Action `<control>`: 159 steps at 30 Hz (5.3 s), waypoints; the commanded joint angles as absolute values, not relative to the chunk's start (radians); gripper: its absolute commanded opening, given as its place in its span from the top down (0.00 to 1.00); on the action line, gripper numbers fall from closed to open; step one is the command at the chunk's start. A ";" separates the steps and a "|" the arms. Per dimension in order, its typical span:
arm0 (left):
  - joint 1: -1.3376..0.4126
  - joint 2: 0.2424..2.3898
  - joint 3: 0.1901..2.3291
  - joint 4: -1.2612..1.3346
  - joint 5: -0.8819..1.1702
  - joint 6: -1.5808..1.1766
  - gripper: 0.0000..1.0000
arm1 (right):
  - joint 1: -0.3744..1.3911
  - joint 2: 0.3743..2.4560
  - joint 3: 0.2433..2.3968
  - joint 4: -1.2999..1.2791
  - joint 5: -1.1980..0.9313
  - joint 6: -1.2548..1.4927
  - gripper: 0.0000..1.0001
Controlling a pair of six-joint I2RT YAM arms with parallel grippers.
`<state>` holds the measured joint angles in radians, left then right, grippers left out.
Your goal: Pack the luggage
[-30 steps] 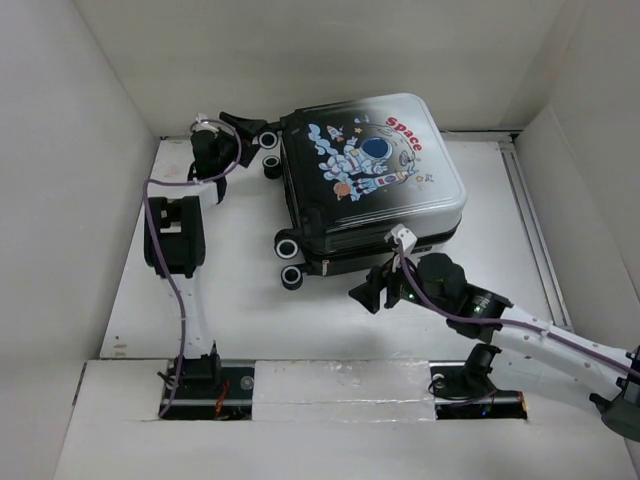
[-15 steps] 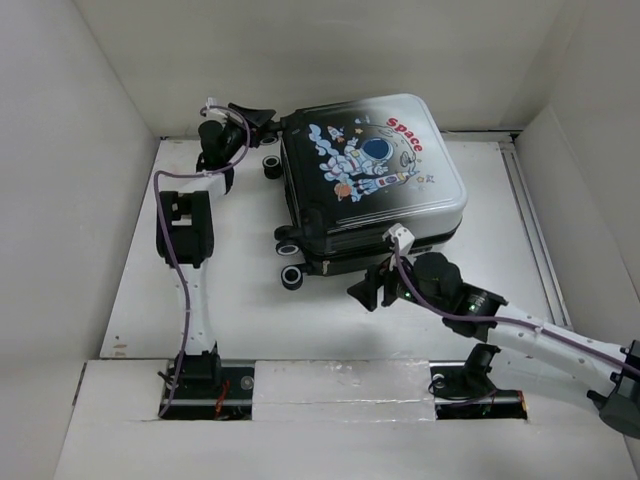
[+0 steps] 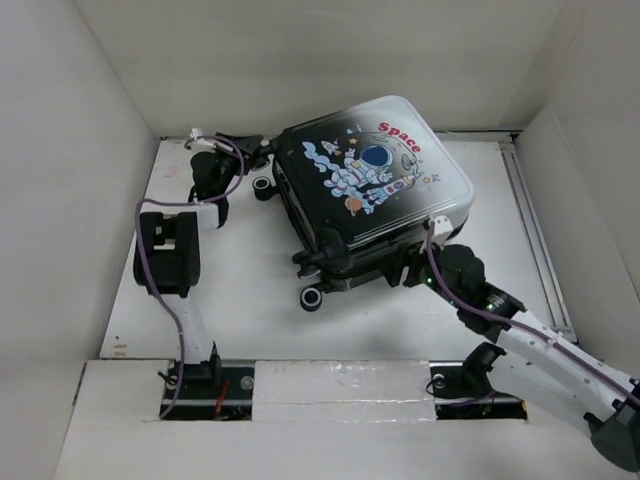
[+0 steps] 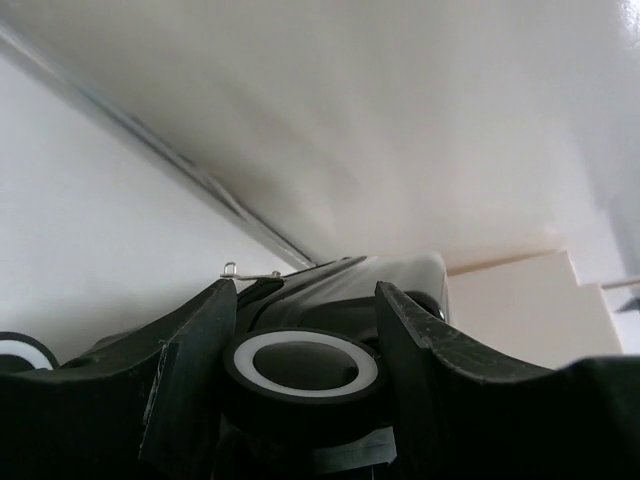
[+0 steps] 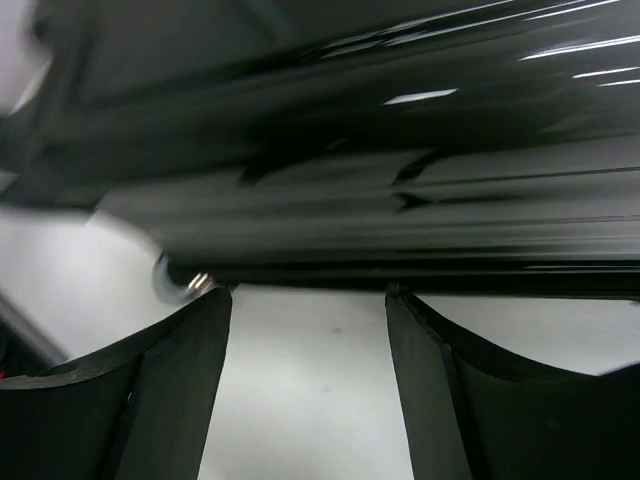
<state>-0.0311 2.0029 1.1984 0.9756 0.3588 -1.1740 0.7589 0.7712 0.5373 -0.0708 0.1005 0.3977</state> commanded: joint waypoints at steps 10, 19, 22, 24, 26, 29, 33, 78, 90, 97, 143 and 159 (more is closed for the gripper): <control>-0.066 1.439 0.476 1.198 0.150 -1.125 1.00 | 0.385 1.127 0.673 0.142 -0.265 0.224 0.67; -0.115 1.029 0.376 0.898 0.060 -1.019 1.00 | 0.344 1.273 0.786 0.268 -0.396 0.281 0.64; -0.115 0.993 0.405 0.864 0.060 -1.020 1.00 | 0.344 1.143 0.620 0.365 -0.384 0.333 0.61; -0.115 0.992 0.414 0.864 0.060 -1.037 1.00 | 0.344 1.070 0.468 0.408 -0.383 0.357 0.59; -0.115 0.992 0.414 0.876 0.083 -1.057 1.00 | 0.344 1.033 0.363 0.461 -0.394 0.357 0.62; -0.115 0.951 0.434 0.856 0.097 -1.069 1.00 | 0.344 0.996 0.315 0.485 -0.443 0.357 0.73; -0.115 0.902 0.443 0.815 0.097 -1.059 1.00 | 0.344 0.959 0.273 0.511 -0.430 0.324 0.72; -0.124 0.959 0.434 0.857 0.107 -1.049 1.00 | 0.213 1.121 0.374 0.553 -0.531 0.158 0.53; -0.124 0.989 0.434 0.867 0.098 -1.049 1.00 | 0.118 1.287 0.365 0.952 -0.888 0.138 0.61; -0.124 0.980 0.425 0.867 0.098 -1.049 1.00 | 0.141 1.362 0.384 1.009 -0.966 0.204 0.92; -0.063 1.223 0.750 0.752 -0.052 -0.989 1.00 | 0.180 1.175 0.365 0.701 -0.649 0.130 0.23; -0.074 1.224 0.704 0.792 -0.038 -1.000 1.00 | 0.160 1.231 0.437 0.705 -0.768 0.152 0.18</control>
<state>-0.0635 1.2716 0.6773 0.5766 -0.0723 -0.9611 0.1547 1.2907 0.4274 0.6746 -0.7944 0.1394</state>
